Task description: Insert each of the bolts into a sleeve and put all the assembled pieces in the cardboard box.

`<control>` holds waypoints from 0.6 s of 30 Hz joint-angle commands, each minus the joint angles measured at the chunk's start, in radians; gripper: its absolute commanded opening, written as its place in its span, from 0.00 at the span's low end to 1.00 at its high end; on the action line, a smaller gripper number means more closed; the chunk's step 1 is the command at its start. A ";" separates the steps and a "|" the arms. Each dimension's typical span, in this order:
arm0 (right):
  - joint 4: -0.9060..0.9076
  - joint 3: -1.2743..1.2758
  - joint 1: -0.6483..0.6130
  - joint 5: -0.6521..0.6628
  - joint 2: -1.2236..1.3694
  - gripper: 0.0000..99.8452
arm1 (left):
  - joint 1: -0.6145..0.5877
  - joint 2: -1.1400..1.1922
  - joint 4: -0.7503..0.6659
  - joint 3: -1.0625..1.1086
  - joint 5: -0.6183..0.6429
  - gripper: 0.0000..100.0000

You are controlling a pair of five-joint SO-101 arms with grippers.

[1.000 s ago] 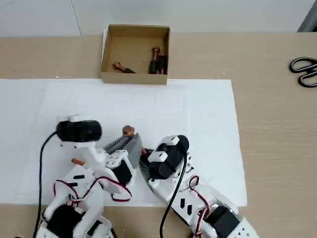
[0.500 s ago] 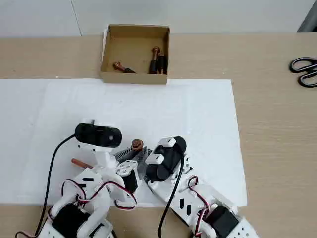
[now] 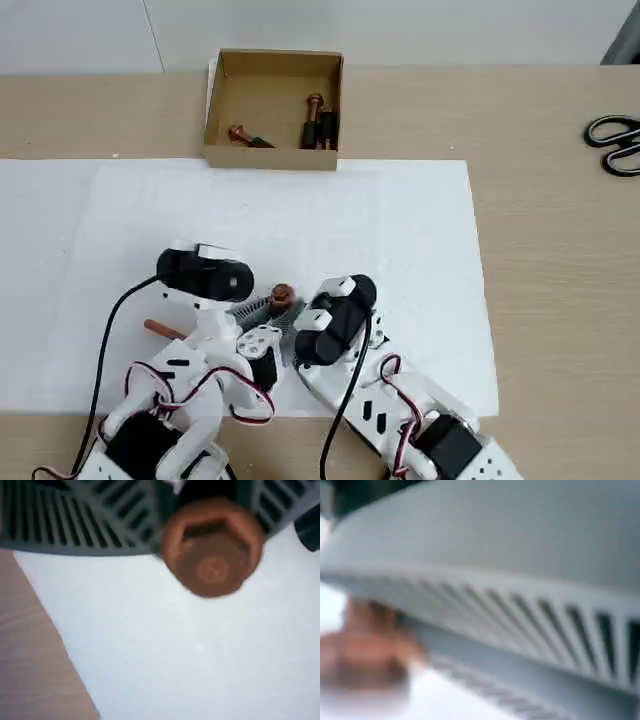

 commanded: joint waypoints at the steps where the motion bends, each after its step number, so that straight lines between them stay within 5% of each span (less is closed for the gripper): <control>1: -0.031 -0.014 0.013 0.011 -0.013 0.00 | 0.014 0.000 -0.002 0.007 -0.008 0.20; 18: -0.027 -0.009 0.015 0.011 -0.013 0.00 | -0.058 -0.002 -0.008 0.025 -0.160 0.20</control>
